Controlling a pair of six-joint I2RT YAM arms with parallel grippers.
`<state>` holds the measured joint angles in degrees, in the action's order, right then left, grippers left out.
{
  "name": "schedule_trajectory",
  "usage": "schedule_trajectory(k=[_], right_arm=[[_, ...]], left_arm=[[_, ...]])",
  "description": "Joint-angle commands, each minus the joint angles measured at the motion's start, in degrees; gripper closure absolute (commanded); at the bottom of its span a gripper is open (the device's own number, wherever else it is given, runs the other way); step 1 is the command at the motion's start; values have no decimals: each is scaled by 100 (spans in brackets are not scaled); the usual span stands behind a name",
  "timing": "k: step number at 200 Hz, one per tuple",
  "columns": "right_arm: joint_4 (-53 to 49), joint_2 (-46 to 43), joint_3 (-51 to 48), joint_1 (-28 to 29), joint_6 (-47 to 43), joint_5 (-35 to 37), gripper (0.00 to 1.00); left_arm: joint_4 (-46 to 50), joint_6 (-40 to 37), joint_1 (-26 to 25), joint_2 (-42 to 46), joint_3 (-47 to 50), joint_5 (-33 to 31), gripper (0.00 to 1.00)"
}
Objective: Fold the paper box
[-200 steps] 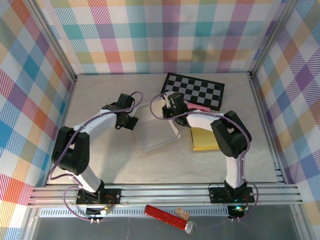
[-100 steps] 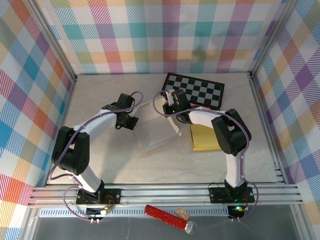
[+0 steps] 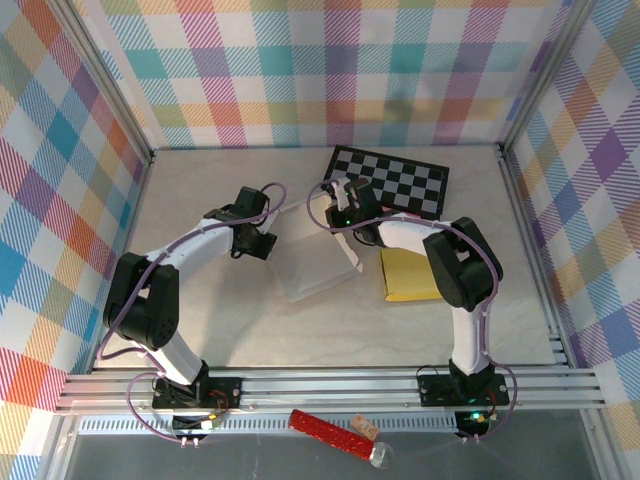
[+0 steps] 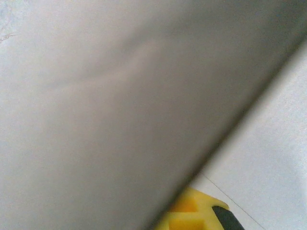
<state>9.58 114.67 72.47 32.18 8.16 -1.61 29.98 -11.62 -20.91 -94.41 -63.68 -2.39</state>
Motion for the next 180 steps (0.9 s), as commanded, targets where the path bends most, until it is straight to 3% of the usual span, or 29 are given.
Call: schedule_trajectory(k=[1, 35, 72, 101, 135, 180], right_arm=[[72, 99, 169, -46, 33, -129, 91], [-203, 106, 280, -4, 217, 262, 100], [-979, 71, 492, 328, 792, 1707, 100], [-2614, 286, 1272, 622, 1854, 3069, 100], [-4341, 665, 2365, 949, 2704, 3746, 100], [-5952, 653, 2993, 1053, 3474, 3164, 100]], left_arm=[[232, -99, -63, 65, -82, 164, 100], [275, 2, -63, 13, -174, 152, 100], [306, 388, -63, -7, -297, 101, 100], [281, 644, -88, 17, -319, 155, 100], [581, 852, -89, -179, -560, 248, 100], [1460, 1063, -63, -711, -1176, 343, 100]])
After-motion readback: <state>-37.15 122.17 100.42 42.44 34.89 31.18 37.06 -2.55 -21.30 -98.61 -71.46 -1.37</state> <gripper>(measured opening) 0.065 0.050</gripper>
